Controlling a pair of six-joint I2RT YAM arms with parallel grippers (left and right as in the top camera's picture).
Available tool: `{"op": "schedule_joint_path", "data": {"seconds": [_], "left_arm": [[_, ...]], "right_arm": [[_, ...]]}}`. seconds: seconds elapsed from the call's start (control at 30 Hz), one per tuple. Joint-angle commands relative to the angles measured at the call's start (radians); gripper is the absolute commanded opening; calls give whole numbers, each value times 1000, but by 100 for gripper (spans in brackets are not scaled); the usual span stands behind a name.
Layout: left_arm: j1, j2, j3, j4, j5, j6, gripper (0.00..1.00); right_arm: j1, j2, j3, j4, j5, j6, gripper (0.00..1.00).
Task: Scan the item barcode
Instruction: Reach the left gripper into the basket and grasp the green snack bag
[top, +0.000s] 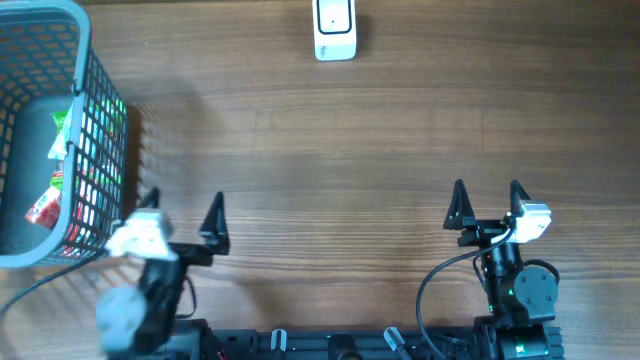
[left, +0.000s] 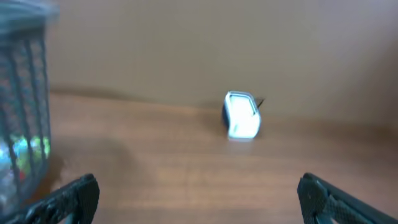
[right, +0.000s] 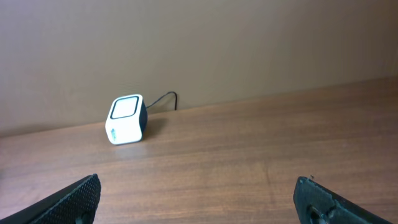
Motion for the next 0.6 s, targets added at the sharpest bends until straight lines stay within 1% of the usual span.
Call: {"op": "schedule_joint_path", "data": {"seconds": [0.0,0.03,0.1,0.13,0.23,0.33,0.37,0.47,0.57], "left_arm": [[4,202,364,-154,11,-19,100],[4,251,430,-194,10,-8,100],[4,418,642,-319,8,36,100],[4,476,713,-360,5,47,100],[4,712,1006,-529,-4,102,100],[5,947,1295,-692,-39,163,100],[5,1009,1365,-721,-39,178,100],[5,1155,1496,-752,-42,200,100],[7,1237,1513,-723,-86,221,100]], "right_arm": [[-5,-2,-1,5,13,4,100],[-5,-2,-1,5,13,3,100],[-5,-2,-1,5,13,4,100],[-5,-2,-1,5,13,3,100],[-5,-2,-1,5,13,4,100],[-5,-2,-1,5,13,3,100],[-5,-2,-1,5,13,3,100],[-5,-2,-1,5,13,3,100],[-5,-2,-1,5,13,4,100]]}}
